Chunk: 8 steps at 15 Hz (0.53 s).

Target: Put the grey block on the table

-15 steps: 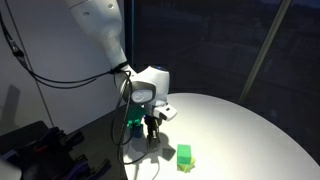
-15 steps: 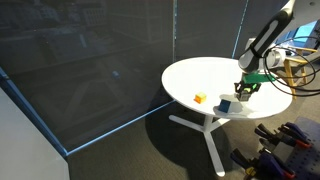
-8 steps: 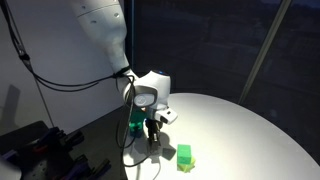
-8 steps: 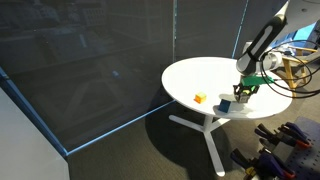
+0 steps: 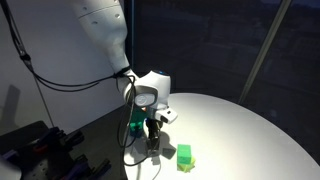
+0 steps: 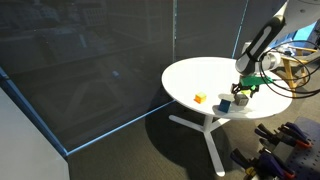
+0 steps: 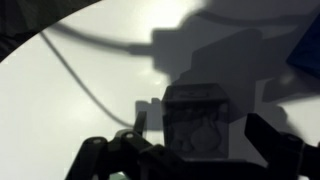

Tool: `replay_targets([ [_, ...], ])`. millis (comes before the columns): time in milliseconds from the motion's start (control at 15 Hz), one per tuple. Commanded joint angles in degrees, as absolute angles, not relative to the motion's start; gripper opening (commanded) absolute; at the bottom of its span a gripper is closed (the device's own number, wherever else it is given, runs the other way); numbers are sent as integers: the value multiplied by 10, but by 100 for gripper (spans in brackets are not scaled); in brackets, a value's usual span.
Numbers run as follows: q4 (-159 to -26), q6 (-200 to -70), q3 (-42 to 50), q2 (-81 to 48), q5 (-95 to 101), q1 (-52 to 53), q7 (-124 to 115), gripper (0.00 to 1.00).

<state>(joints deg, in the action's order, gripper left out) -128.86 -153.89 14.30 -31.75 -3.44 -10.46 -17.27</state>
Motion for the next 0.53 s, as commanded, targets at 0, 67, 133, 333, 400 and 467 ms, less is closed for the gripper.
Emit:
replay_targets([
  [0, -1290, -1531, 138, -303, -46, -107, -155, 100],
  [67, -1294, -1530, 140, -297, -44, -104, -157, 100],
  [133, -1296, -1529, 141, -293, -44, -103, -158, 100],
  [333, -1303, -1528, 140, -273, -44, -101, -157, 100],
  [400, -1305, -1527, 140, -266, -44, -100, -157, 100],
  [467, -1308, -1525, 140, -258, -43, -99, -158, 100],
])
